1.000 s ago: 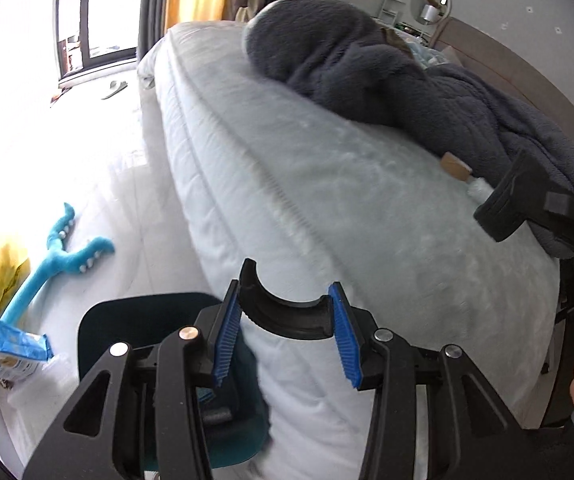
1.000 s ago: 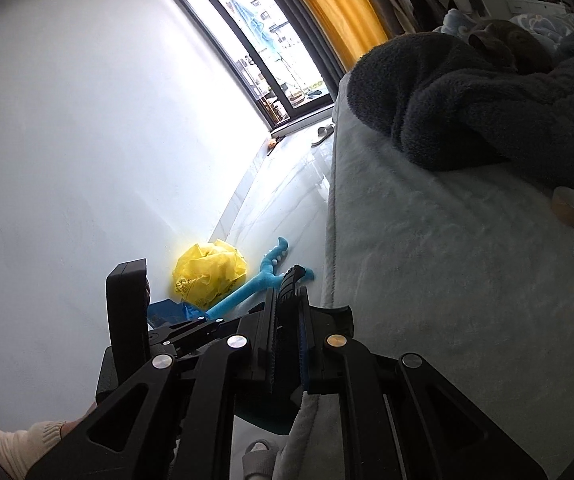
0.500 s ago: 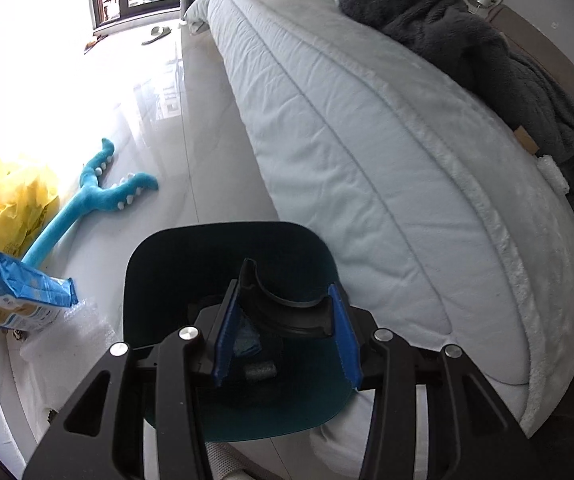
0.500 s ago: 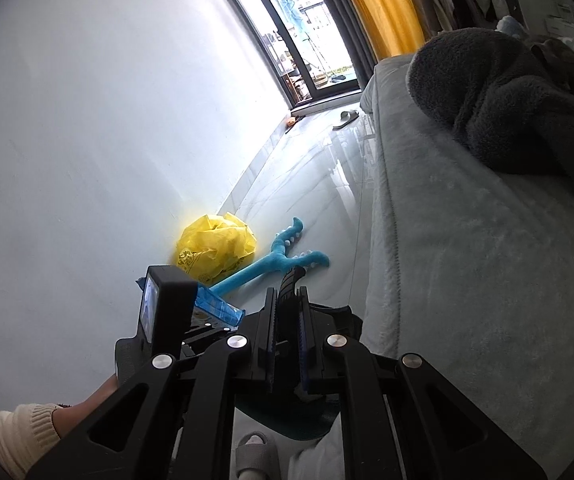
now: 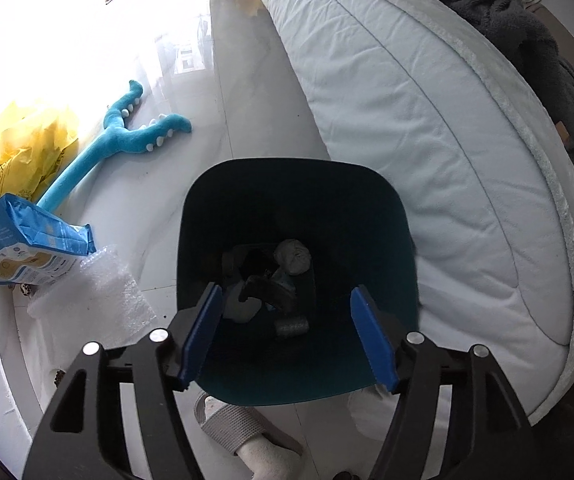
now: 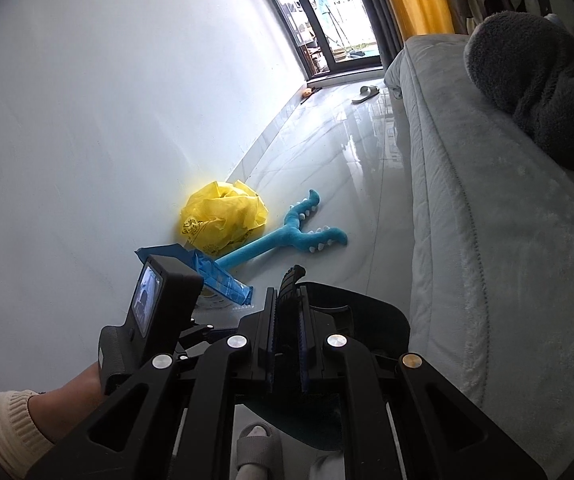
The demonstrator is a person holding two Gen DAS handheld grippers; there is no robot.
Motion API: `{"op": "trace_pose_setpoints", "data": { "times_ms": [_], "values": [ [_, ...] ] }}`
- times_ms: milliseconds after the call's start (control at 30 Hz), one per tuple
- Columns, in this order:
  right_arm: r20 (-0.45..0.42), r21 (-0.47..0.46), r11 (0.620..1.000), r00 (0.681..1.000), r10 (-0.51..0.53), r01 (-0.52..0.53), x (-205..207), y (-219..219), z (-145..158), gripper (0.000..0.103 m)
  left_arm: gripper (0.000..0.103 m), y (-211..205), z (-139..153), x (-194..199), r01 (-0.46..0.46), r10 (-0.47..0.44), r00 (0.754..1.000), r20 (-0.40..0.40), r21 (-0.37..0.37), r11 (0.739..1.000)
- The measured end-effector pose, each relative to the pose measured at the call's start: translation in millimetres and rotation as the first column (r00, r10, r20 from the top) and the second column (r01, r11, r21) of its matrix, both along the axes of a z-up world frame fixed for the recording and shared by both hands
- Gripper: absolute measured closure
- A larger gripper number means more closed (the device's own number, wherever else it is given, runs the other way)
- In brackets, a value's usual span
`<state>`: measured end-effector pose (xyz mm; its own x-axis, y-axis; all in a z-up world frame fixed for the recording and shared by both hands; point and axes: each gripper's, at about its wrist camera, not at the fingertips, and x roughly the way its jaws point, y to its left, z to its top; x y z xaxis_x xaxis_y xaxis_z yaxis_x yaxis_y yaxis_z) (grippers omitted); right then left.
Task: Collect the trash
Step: 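Carry both black pieces over the bin and open both tools to drop them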
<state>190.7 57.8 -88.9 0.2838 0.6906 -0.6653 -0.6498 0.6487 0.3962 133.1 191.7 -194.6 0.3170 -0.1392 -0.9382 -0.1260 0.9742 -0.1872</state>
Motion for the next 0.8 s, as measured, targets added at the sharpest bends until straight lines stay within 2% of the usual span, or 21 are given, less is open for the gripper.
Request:
{"op": "trace_pose_setpoints", "data": {
  "times_ms": [267, 633, 800],
  "values": [
    [-0.035, -0.073, 0.997, 0.999, 0.019, -0.022, -1, 28, -26, 0.094, 0.022, 29, 9, -10, -0.044, 0.043, 0.999, 0.022, 0.008, 0.999],
    [-0.092, -0.180, 0.982, 0.995, 0.036, -0.052, -2, 65, -72, 0.094, 0.020, 55, 32, -19, -0.090, 0.090, 0.990, 0.107, -0.005, 0.996],
    [-0.124, -0.219, 0.973, 0.991, 0.053, -0.080, -4, 76, -91, 0.094, 0.020, 65, 47, -23, -0.116, 0.118, 0.978, 0.172, -0.019, 0.993]
  ]
}}
